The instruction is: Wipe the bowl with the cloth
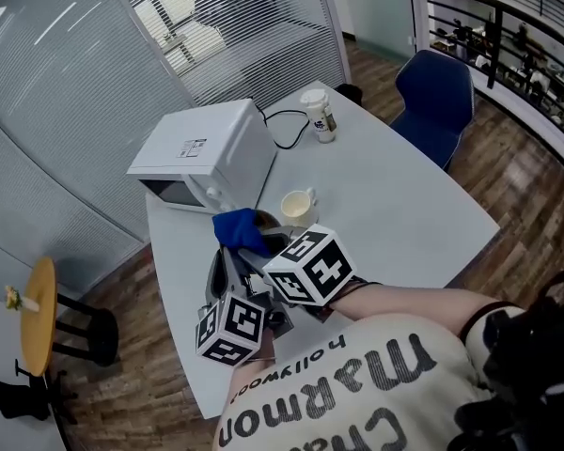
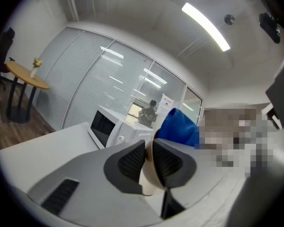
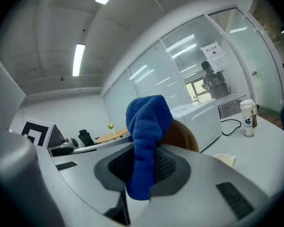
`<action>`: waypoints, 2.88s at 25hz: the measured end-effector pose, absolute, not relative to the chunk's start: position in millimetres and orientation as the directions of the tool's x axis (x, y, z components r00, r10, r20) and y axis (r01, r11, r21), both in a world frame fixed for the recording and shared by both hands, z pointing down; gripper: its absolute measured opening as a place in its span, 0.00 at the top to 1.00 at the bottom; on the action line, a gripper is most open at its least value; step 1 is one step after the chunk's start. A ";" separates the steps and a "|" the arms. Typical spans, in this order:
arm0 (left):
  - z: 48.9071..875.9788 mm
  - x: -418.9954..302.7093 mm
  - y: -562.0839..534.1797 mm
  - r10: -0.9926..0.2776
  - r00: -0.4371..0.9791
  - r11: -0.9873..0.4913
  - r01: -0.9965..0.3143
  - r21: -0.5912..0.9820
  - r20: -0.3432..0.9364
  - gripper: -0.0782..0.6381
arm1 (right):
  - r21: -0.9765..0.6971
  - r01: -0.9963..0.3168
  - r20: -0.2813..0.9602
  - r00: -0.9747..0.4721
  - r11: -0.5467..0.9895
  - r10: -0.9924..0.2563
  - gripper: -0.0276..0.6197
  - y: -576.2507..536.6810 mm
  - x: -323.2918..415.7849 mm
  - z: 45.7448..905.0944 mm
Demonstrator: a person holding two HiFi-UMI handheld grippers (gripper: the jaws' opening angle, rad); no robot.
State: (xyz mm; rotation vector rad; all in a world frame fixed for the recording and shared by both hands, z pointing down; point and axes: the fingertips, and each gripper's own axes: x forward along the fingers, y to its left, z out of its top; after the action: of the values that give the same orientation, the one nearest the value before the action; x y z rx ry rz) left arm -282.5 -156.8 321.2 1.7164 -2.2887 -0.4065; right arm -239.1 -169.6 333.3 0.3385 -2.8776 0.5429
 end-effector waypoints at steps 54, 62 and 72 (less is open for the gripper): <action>347.3 -284.3 -159.0 -0.978 -0.168 0.202 -0.917 0.344 0.126 0.84 | -0.184 -0.104 0.281 -0.958 0.977 -0.049 0.86 -165.8 -237.9 326.1; 332.5 -259.1 -160.8 -0.989 -0.103 0.119 -0.981 0.156 0.108 0.84 | -0.150 -0.180 0.329 -0.936 0.972 -0.123 0.86 -177.5 -235.4 336.0; 324.3 -250.1 -161.2 -0.991 -0.101 0.110 -0.989 0.097 0.092 0.82 | -0.346 -0.385 0.288 -0.912 0.856 -0.293 0.86 -214.3 -214.5 344.1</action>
State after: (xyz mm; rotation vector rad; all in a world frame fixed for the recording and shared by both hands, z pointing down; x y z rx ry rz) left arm -250.1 -161.2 324.3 2.0113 -2.2372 -0.0161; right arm -214.5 -214.3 344.1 0.5196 -2.8059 0.5922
